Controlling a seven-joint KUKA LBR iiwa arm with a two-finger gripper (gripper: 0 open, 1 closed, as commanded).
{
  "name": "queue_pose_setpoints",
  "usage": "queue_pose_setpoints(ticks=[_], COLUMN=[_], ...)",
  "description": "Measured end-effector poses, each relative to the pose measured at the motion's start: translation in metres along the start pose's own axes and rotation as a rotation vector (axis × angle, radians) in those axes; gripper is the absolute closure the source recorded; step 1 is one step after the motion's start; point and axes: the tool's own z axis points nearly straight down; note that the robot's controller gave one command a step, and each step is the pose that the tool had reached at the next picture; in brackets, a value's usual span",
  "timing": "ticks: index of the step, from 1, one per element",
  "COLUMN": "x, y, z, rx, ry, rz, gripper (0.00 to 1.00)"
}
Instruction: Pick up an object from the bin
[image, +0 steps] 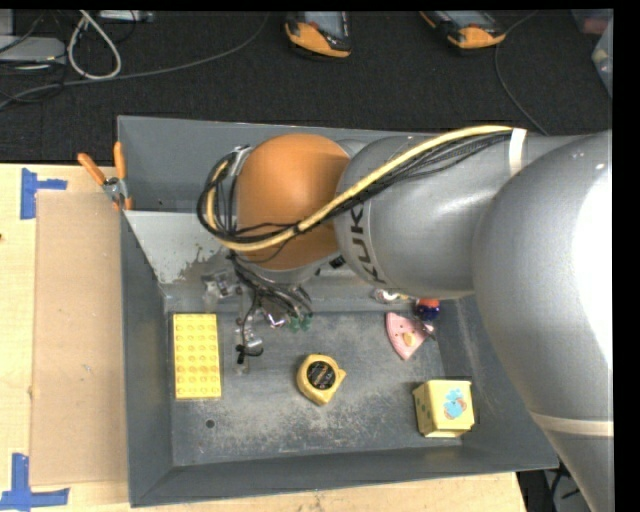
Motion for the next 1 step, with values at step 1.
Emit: queue_pose_setpoints(ticks=[1], x=[-0.0013], y=[0.0074], z=[0.0141], rx=[0.0], ry=[-0.001], rz=[0.026], gripper=[0.0])
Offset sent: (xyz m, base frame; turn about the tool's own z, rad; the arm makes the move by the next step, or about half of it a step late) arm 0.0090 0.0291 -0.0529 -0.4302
